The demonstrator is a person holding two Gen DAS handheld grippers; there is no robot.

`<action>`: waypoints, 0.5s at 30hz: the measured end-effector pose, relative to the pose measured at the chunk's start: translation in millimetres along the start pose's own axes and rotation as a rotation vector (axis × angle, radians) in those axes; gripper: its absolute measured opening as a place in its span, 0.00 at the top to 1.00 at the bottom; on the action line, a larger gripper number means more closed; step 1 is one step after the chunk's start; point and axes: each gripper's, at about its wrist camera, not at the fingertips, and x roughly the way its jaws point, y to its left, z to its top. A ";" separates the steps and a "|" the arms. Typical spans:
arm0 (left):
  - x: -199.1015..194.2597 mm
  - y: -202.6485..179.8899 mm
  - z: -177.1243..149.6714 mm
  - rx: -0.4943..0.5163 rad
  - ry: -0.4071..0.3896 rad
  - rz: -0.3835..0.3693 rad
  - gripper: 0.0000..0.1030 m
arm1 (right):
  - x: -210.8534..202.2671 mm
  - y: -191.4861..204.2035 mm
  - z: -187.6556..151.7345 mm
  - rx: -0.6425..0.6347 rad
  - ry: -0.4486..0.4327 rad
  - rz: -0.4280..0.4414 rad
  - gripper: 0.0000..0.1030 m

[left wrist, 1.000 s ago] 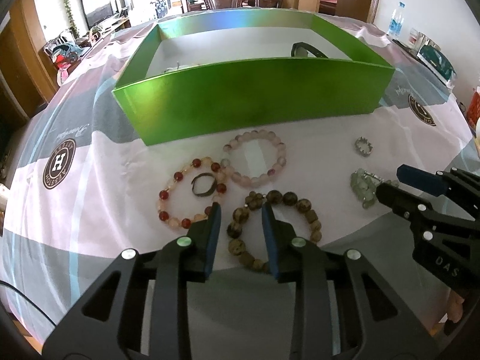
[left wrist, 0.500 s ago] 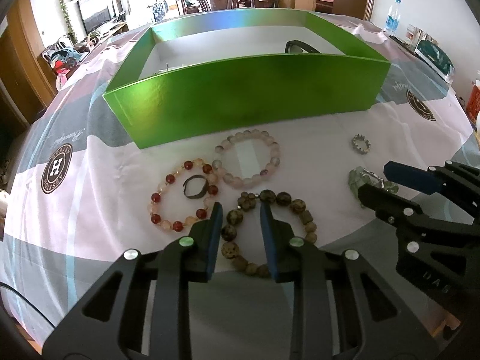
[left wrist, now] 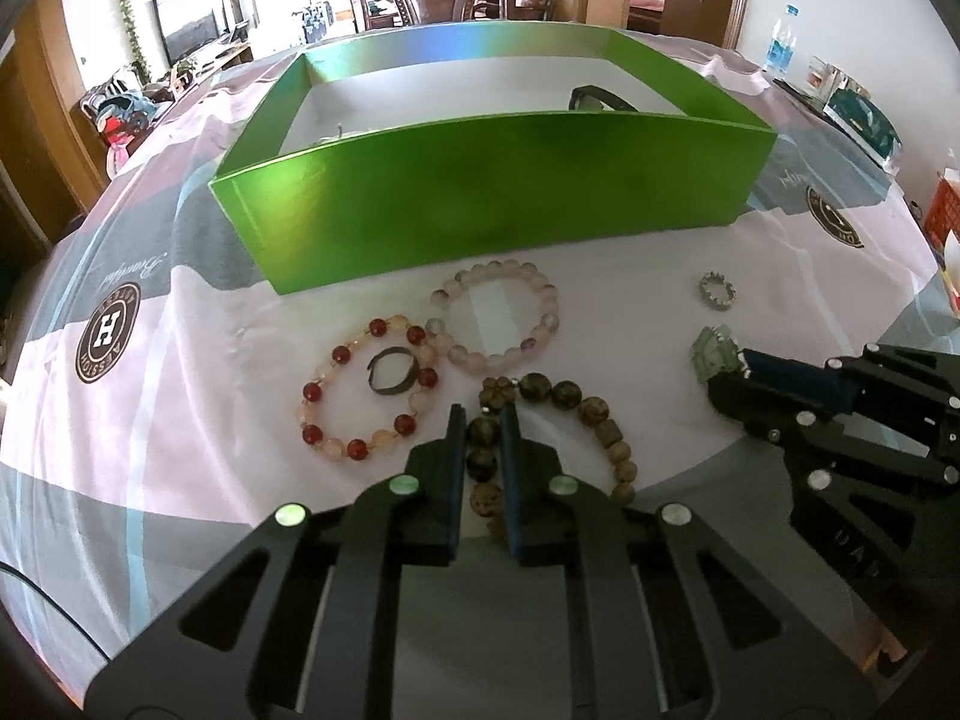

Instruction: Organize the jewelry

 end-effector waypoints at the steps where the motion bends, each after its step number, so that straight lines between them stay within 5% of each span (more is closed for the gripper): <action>1: -2.2 1.0 0.5 -0.003 -0.005 0.000 0.89 | -1.3 0.3 0.2 -0.001 -0.005 -0.001 0.91; 15: -60.2 12.2 18.1 -0.021 -0.138 -0.011 0.89 | -36.9 1.0 15.2 -0.021 -0.096 -0.030 0.92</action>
